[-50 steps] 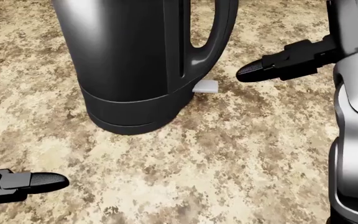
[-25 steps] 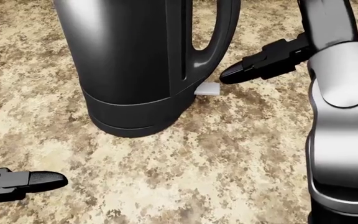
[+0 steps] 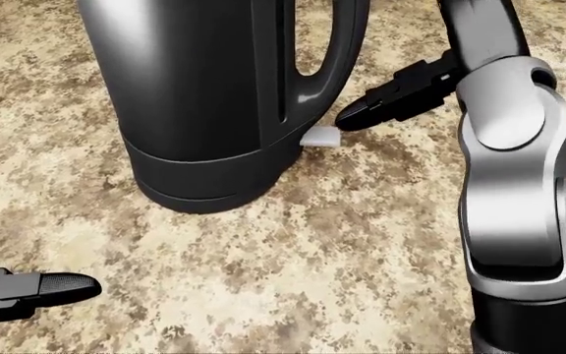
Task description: Press down the lever to turn on the electric kettle.
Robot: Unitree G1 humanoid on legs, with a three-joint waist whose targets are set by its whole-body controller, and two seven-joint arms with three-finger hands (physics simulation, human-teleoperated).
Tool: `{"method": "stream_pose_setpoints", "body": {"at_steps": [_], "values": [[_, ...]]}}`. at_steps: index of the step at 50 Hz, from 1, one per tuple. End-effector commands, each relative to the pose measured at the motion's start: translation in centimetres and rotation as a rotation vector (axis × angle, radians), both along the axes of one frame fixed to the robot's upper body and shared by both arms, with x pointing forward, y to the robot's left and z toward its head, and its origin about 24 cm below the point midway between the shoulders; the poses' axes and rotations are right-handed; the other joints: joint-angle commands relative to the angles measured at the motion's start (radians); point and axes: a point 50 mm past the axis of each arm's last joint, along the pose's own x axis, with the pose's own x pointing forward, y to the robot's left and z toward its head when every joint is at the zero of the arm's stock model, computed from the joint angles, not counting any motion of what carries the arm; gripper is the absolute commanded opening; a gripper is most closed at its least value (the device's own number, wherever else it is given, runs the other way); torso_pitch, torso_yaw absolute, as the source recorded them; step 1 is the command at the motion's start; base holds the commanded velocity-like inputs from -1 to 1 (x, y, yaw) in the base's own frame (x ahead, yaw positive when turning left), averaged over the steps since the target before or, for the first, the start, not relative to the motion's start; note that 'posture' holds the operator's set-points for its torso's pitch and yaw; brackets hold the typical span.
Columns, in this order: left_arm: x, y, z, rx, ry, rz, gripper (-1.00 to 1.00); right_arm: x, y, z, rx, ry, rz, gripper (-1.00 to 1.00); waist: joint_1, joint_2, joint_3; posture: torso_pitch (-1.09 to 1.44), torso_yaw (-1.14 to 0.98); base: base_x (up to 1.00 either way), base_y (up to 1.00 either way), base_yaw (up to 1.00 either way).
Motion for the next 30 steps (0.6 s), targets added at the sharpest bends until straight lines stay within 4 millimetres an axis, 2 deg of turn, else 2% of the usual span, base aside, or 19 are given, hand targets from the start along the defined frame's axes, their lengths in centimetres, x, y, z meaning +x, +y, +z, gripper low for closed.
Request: {"method": "stream_pose_setpoints", "body": {"at_steps": [1,22,30], "values": [[-0.4,-0.2,1.4,0.023,-0.08,-0.003,1.0,-0.6,0.3,2.0,-0.018,-0.099,0.007,1.0,0.0,0.001,-0.023,0.0,0.0,0.0,0.0,0.0],[-0.3,-0.2,1.4,0.024,-0.081,-0.003,1.0,-0.3,1.3,2.0,-0.066,-0.091,0.022,1.0,0.0,0.003,-0.024,0.0,0.0,0.0,0.0,0.0],[-0.3,-0.2,1.4,0.023,-0.081,-0.004,1.0,0.9,1.3,1.9,-0.082,-0.088,0.02,1.0,-0.001,0.004,-0.025,0.0,0.0,0.0,0.0,0.0]]}}
